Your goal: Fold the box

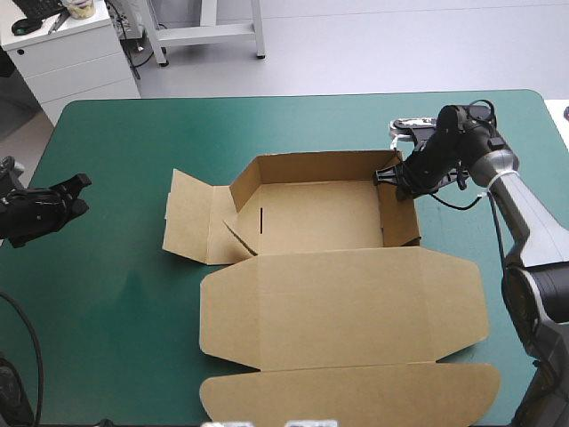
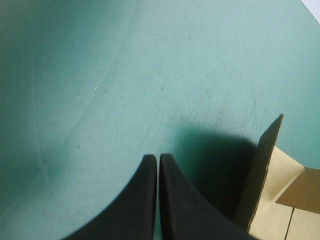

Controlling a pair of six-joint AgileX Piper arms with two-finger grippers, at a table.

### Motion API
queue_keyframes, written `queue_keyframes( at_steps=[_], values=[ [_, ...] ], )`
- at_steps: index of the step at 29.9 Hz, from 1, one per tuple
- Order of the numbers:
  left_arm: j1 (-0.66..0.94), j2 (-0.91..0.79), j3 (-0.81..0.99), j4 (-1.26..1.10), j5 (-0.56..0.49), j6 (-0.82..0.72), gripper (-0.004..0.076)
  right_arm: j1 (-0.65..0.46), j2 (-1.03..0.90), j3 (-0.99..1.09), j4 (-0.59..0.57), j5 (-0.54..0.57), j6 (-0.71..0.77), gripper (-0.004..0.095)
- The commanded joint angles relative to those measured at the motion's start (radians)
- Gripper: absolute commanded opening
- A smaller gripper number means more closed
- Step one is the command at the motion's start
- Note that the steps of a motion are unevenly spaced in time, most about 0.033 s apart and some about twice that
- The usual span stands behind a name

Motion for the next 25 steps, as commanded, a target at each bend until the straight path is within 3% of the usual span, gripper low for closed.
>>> queue_keyframes(
  at_steps=[1,4,7,15,25],
  values=[
    [0.001,-0.028,-0.024,-0.052,-0.036,-0.005,-0.0004,-0.004,-0.043,-0.035,0.018,0.021,-0.007,0.0437],
    [0.001,-0.028,-0.024,-0.052,-0.039,-0.010,-0.0004,-0.004,-0.043,-0.071,0.014,0.033,-0.001,0.0701],
    [0.001,-0.028,-0.024,-0.052,-0.042,-0.028,-0.0004,-0.004,-0.043,-0.134,0.008,0.063,0.040,0.0846],
    [0.001,-0.028,-0.024,-0.048,-0.036,-0.030,-0.0004,-0.004,-0.125,-0.193,-0.049,0.075,0.149,0.0855],
    [0.001,-0.028,-0.024,-0.044,-0.032,-0.035,-0.0004,-0.004,-0.335,0.012,-0.074,0.075,0.185,0.0855]
  ],
)
